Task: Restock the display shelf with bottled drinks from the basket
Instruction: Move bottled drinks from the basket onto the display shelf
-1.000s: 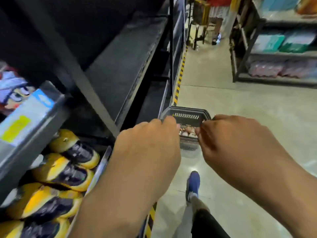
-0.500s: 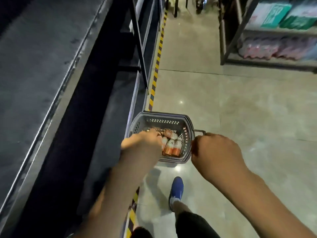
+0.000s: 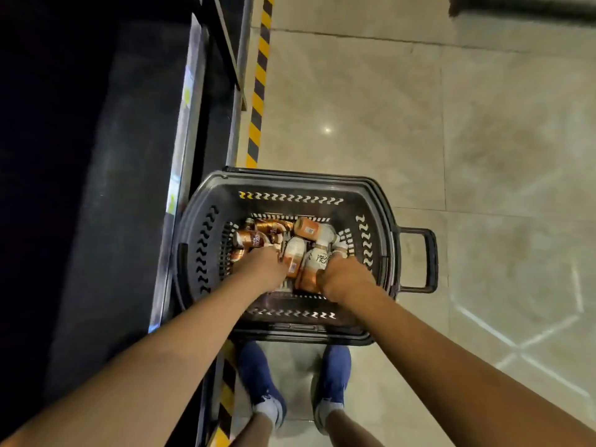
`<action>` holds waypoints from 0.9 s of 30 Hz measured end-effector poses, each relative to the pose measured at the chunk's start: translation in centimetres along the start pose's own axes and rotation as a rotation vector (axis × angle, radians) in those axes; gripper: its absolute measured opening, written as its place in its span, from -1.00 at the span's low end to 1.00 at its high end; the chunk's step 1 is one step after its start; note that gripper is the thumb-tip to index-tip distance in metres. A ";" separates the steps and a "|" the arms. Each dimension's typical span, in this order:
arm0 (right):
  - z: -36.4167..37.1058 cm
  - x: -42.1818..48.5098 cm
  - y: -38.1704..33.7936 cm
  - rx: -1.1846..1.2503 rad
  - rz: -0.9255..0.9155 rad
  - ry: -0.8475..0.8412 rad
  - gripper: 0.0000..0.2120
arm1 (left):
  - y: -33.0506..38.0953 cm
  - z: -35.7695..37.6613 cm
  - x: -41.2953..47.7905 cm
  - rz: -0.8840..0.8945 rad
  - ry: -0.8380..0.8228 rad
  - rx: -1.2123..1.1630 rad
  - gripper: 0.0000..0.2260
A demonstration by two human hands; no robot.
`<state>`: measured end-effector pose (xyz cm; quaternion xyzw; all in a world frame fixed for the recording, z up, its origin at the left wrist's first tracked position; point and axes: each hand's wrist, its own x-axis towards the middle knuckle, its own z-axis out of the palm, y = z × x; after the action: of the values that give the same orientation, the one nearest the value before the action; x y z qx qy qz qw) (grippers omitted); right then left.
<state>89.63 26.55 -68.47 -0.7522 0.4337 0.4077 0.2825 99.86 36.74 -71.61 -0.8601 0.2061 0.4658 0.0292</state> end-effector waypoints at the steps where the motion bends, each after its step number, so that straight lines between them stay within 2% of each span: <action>1: 2.1 4.2 0.0 0.126 0.039 -0.073 -0.52 | -0.8 2.4 3.6 -0.034 0.009 -0.070 -0.75; 3: 6.0 11.1 0.1 0.435 0.164 -0.163 -0.57 | -2.8 7.4 10.1 -0.148 0.010 -0.176 -0.68; 5: 9.0 16.3 0.4 0.618 0.271 -0.163 -0.66 | -4.9 11.9 15.6 -0.257 0.037 -0.287 -0.53; 7: 12.1 20.6 0.8 0.714 0.330 -0.111 -0.48 | -6.7 15.5 19.9 -0.335 0.074 -0.424 -0.42; 9: 14.7 24.3 0.4 0.769 0.361 -0.020 -0.29 | -7.8 17.6 23.0 -0.377 0.090 -0.504 -0.41; 12: 17.4 28.5 -1.3 0.802 0.459 0.093 0.04 | -8.4 19.4 26.2 -0.370 0.147 -0.480 -0.38; 13: 17.8 29.6 -1.7 0.820 0.456 0.116 0.08 | -8.4 19.7 26.9 -0.378 0.172 -0.447 -0.34; 16: 18.5 32.1 -2.0 0.768 0.350 0.155 0.06 | -8.4 20.2 27.9 -0.352 0.220 -0.303 -0.27; 18: 19.0 32.4 -1.8 0.702 0.361 0.174 0.09 | -8.6 20.5 28.2 -0.315 0.225 -0.228 -0.25; 20: 19.8 32.3 -1.4 0.672 0.349 0.237 0.01 | -8.8 21.0 28.6 -0.301 0.223 -0.192 -0.27; 23: 20.2 31.2 -0.7 0.749 0.295 0.271 -0.09 | -8.4 20.5 28.1 -0.311 0.153 -0.348 -0.31; 27: 17.5 27.1 0.2 0.973 0.247 0.228 -0.07 | -6.7 17.2 24.1 -0.316 0.069 -0.616 -0.39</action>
<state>90.93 28.63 -100.68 -0.5165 0.6871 0.1044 0.5002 100.44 39.13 -101.92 -0.8649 -0.0789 0.4667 -0.1670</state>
